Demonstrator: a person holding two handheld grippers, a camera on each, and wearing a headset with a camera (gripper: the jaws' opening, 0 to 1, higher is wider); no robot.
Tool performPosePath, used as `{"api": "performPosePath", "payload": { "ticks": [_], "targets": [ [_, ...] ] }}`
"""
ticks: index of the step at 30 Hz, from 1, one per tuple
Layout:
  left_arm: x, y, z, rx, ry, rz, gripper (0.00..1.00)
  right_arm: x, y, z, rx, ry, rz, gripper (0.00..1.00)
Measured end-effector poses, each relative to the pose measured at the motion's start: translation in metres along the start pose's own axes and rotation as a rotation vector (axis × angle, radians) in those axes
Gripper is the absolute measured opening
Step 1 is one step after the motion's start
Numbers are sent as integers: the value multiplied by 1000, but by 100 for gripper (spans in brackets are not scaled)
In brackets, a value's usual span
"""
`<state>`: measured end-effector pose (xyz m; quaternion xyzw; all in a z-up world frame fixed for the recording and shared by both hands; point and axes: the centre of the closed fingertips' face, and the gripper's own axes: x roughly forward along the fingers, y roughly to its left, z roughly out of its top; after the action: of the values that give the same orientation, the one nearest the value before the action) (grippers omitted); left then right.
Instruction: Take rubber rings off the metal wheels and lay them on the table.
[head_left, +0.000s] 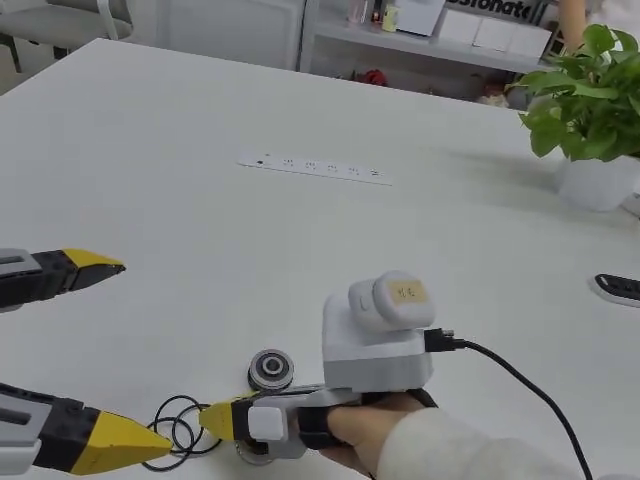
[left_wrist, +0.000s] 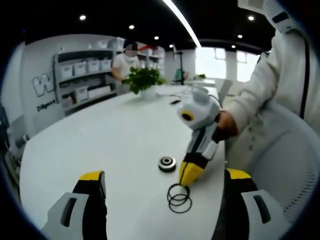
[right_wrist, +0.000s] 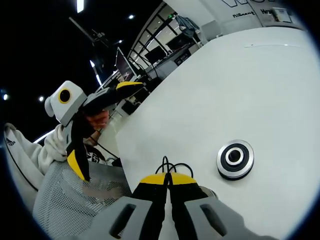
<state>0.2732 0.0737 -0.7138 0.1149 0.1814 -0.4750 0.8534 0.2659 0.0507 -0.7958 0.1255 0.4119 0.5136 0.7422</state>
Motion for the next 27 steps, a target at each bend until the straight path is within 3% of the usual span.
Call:
{"api": "performPosePath", "payload": {
  "ticks": [9,21,27],
  "targets": [
    [0,0,0,-3,-1,-2,99,4,5,-4,-116,45,-7,1],
    [1,-3,-1,-2,10,-11,98,3,3,-4,-196,68,-37,4],
    [0,-2,1,9,5,-5,97,4,5,-7,-298,104,-54,6]
  ]
}}
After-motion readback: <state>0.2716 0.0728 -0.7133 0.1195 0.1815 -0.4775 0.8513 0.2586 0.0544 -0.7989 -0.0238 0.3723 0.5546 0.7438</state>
